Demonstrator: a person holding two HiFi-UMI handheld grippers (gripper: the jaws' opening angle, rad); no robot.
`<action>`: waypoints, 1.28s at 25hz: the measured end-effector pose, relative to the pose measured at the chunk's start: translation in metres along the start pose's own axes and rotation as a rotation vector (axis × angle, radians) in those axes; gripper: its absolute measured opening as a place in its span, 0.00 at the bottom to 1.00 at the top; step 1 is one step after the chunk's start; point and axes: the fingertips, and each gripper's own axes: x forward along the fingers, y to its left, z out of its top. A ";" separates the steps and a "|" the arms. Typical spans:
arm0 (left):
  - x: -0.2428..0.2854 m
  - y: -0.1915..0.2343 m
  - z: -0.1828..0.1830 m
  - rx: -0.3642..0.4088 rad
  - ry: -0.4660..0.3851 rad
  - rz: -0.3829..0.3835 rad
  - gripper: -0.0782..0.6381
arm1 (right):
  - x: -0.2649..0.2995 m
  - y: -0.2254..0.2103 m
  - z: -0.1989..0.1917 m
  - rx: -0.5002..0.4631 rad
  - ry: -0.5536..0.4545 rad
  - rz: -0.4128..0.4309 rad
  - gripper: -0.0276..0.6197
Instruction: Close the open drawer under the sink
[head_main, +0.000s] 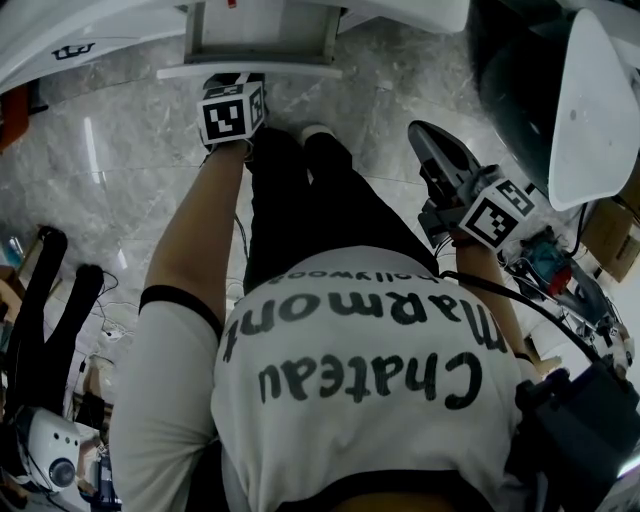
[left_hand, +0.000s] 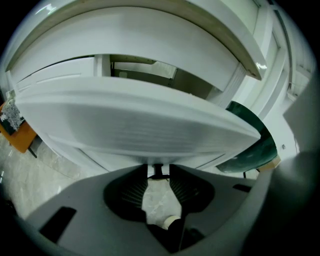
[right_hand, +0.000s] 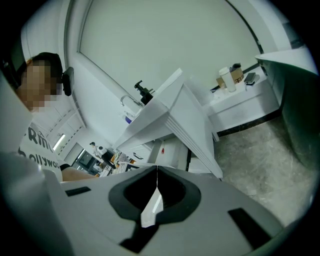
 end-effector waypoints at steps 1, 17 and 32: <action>0.000 0.000 0.001 0.000 -0.003 0.000 0.30 | 0.000 0.000 0.000 0.000 -0.001 0.000 0.06; 0.001 -0.001 0.016 -0.014 -0.040 -0.007 0.30 | 0.000 -0.003 0.000 0.011 -0.005 -0.008 0.06; 0.012 -0.003 0.035 -0.005 -0.068 -0.021 0.30 | -0.001 -0.008 -0.004 0.032 -0.013 -0.022 0.06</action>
